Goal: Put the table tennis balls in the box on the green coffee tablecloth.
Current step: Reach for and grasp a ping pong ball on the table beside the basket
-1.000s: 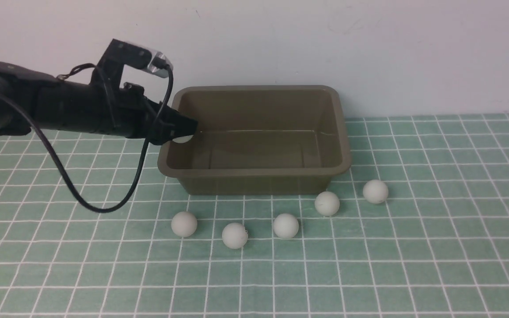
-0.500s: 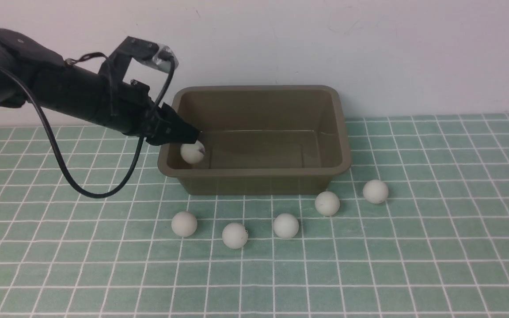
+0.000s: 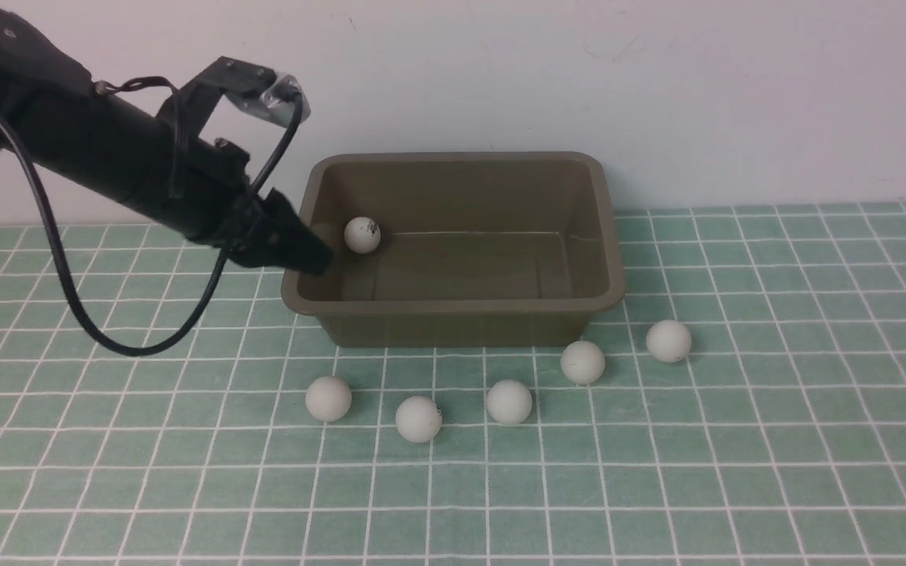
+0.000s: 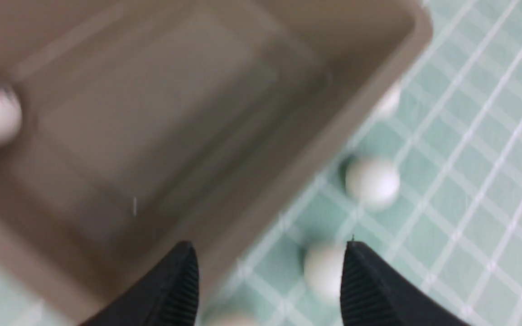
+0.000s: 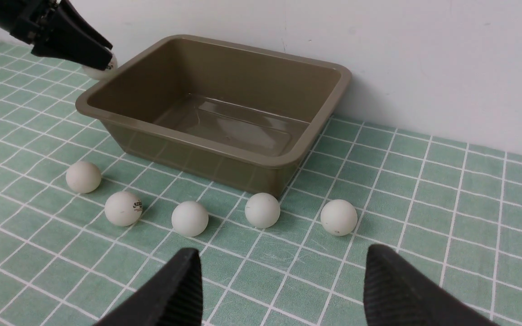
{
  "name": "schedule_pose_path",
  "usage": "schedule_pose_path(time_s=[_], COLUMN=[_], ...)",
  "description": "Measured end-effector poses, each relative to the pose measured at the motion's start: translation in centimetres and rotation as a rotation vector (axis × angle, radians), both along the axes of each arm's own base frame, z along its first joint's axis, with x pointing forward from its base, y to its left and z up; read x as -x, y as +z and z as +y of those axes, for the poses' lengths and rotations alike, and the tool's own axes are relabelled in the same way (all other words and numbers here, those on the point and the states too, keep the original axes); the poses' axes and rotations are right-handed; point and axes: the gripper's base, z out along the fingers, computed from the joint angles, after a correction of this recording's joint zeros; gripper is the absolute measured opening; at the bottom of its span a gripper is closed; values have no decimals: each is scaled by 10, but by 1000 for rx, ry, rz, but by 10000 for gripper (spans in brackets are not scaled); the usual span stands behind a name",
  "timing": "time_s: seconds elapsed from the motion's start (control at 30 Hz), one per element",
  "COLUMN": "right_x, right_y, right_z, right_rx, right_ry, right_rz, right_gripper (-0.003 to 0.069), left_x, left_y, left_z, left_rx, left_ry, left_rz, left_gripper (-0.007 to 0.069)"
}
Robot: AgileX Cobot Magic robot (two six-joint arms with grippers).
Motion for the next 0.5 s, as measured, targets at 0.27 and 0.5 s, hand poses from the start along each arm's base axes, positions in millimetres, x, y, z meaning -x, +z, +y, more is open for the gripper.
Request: schedule_pose_path(time_s=[0.27,0.5], right_x=[-1,-1], right_y=[1,2], right_z=[-1,-1], right_rx=[7,9], right_ry=[-10,-12], right_rz=[-21,-26], right_gripper=[440,440], left_x=[31,33], left_y=[23,27], left_z=[13,10], left_rx=[-138,-92], left_ry=[125,157], left_rz=[205,229], left_gripper=[387,387])
